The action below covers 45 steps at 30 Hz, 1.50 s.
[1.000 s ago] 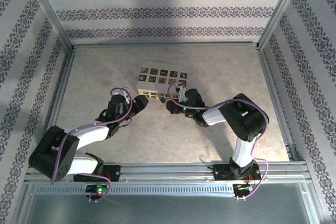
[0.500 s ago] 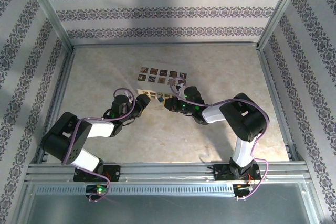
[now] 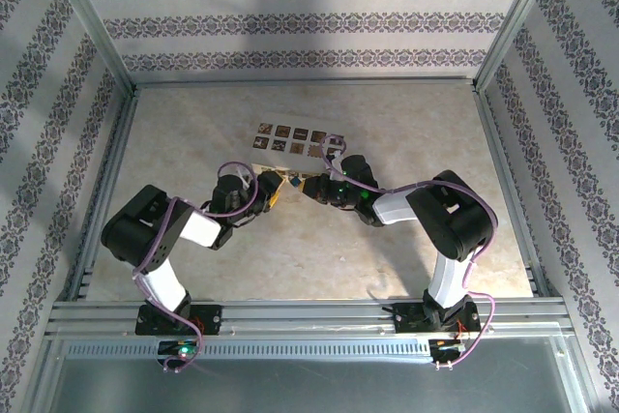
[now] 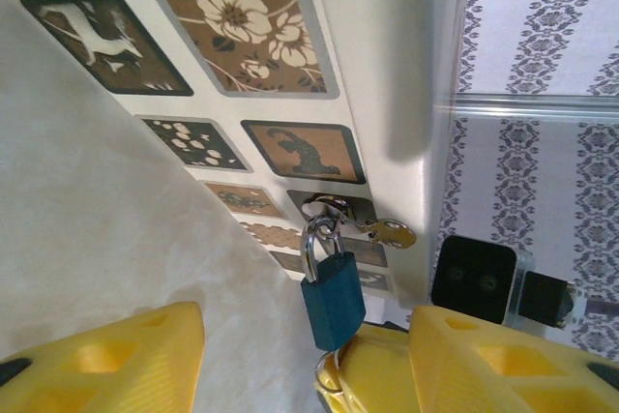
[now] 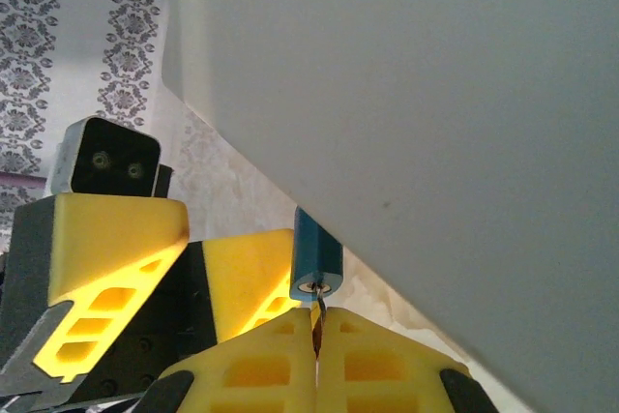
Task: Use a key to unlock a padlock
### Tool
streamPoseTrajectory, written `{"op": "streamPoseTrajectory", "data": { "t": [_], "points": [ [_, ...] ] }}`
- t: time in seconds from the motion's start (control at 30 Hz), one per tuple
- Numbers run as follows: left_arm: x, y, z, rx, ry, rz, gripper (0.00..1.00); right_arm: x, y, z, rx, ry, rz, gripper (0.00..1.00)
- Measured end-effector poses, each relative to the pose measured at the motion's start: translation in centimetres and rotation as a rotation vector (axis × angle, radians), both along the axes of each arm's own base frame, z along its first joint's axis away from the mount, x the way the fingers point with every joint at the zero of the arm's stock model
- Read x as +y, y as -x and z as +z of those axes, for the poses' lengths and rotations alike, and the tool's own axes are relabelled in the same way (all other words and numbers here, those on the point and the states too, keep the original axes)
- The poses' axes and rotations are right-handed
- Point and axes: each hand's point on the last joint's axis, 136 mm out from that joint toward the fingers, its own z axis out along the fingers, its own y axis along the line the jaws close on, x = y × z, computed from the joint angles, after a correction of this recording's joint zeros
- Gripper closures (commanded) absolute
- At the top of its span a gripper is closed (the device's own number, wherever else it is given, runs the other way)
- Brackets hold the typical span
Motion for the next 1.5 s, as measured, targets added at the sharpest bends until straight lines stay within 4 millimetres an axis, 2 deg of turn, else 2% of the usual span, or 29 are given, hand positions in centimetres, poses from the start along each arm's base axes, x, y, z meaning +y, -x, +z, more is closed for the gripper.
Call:
{"op": "streamPoseTrajectory", "data": {
  "t": [0.63, 1.03, 1.2, 1.33, 1.5],
  "points": [
    [-3.5, -1.0, -0.8, 0.0, 0.131, -0.027, 0.64, 0.1, 0.1, 0.1, 0.018, -0.013, -0.002, 1.0],
    [-3.4, -1.4, -0.4, -0.023, 0.163, -0.006, 0.76, 0.1, 0.1, 0.2, 0.023, -0.016, -0.005, 1.0],
    [-3.4, -1.4, -0.4, -0.025, 0.165, -0.004, 0.85, 0.1, 0.1, 0.2, 0.025, -0.015, -0.006, 1.0],
    [-3.4, -1.4, -0.3, -0.025, 0.168, -0.002, 0.87, -0.1, 0.0, 0.2, 0.029, -0.015, -0.01, 1.0],
    [-3.5, -1.4, -0.2, -0.028, 0.17, -0.006, 0.88, -0.2, 0.0, 0.3, 0.034, -0.012, -0.012, 0.9]
  ]
}}
